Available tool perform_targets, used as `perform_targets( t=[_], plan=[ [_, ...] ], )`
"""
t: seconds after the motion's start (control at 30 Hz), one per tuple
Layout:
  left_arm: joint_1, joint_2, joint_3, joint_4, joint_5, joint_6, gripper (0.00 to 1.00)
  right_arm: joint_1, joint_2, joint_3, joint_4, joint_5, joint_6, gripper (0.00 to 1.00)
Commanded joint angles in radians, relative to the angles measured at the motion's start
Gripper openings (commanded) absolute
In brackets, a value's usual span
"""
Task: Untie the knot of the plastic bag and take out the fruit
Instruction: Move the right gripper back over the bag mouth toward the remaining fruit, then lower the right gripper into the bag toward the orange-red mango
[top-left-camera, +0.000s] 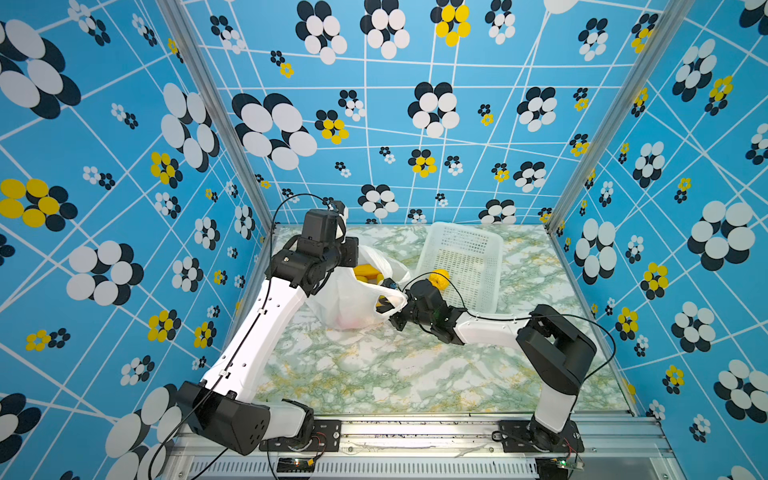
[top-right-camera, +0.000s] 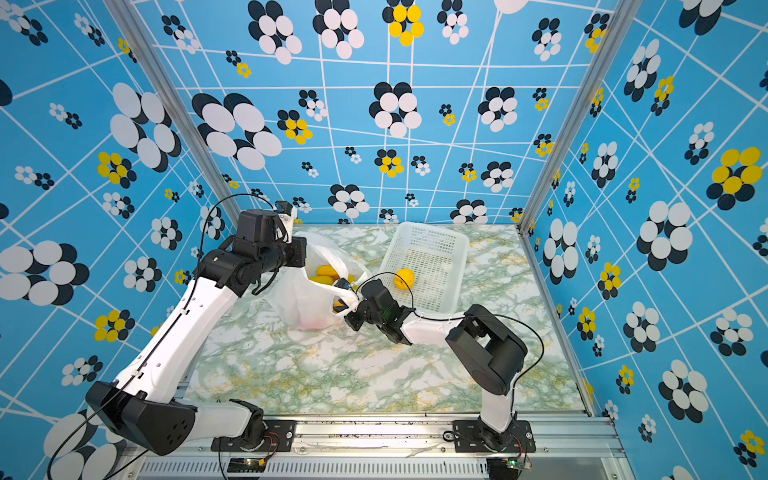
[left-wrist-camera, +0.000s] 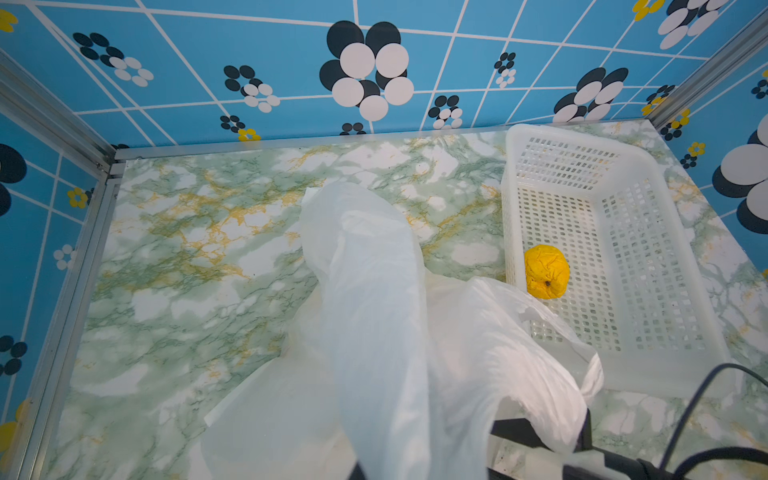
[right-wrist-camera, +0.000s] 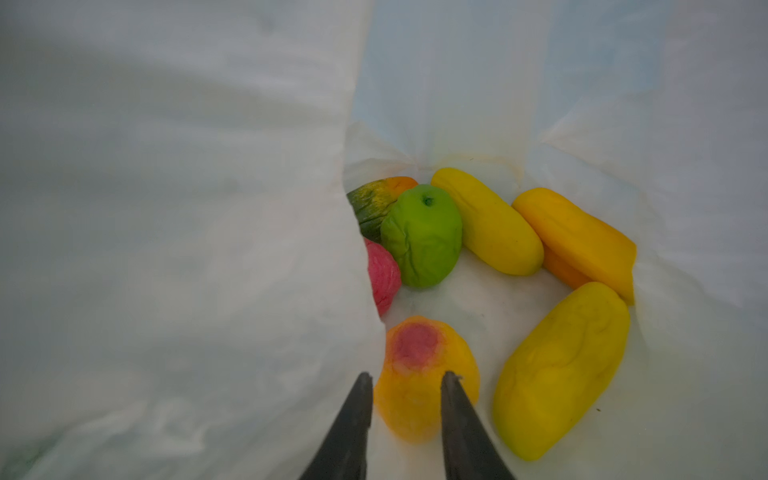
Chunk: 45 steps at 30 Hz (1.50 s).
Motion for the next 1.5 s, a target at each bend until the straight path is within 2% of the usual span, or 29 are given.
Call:
perform_targets(
  t=[0.0,0.07,0.13,0.27,0.33,0.47,0.53,0.67,0.8,0.87,1.0,1.13,1.3,1.4,1.47],
  plan=[
    [0.011,-0.019,0.003,0.008,-0.006,0.016,0.00,0.008,0.045,0.056,0.006,-0.066,0.046,0.44],
    [0.024,-0.005,0.021,0.008,-0.013,0.014,0.00,0.025,0.075,0.082,0.018,-0.094,0.062,0.49],
    [0.075,0.039,0.099,-0.032,0.024,-0.024,0.00,0.053,0.117,0.132,0.002,-0.096,0.073,0.56],
    [0.131,0.088,0.216,-0.072,0.056,-0.129,0.00,0.109,0.226,0.328,-0.174,0.016,0.114,0.59],
    [0.102,0.104,0.263,-0.077,0.041,-0.128,0.00,0.120,0.276,0.422,-0.248,0.070,0.157,0.64],
    [-0.020,0.194,0.443,-0.155,-0.157,-0.012,0.00,0.122,0.344,0.533,-0.335,0.200,0.227,0.77],
    [-0.043,0.219,0.470,-0.147,-0.160,0.016,0.00,0.121,0.371,0.623,-0.418,0.280,0.234,0.81],
    [-0.081,0.179,0.360,-0.049,-0.171,0.042,0.00,0.110,0.407,0.719,-0.522,0.416,0.261,0.89],
    [-0.088,0.103,0.206,-0.013,-0.253,0.053,0.00,0.097,0.407,0.701,-0.515,0.445,0.294,0.92],
    [-0.088,0.032,0.062,0.056,-0.316,0.040,0.00,0.096,0.417,0.696,-0.503,0.443,0.293,0.94],
    [-0.088,-0.067,-0.145,0.182,-0.338,0.049,0.00,0.094,0.450,0.706,-0.509,0.447,0.301,0.95],
    [-0.077,-0.031,-0.121,0.150,-0.356,0.041,0.00,0.089,0.453,0.667,-0.486,0.461,0.320,0.92],
    [-0.060,0.027,-0.090,0.116,-0.332,0.030,0.00,0.089,0.402,0.590,-0.425,0.458,0.321,0.80],
    [-0.053,0.063,-0.063,0.083,-0.345,0.028,0.00,0.088,0.396,0.590,-0.436,0.454,0.317,0.80],
    [-0.046,0.080,-0.050,0.071,-0.341,0.024,0.00,0.089,0.409,0.612,-0.464,0.450,0.317,0.84]
  ],
)
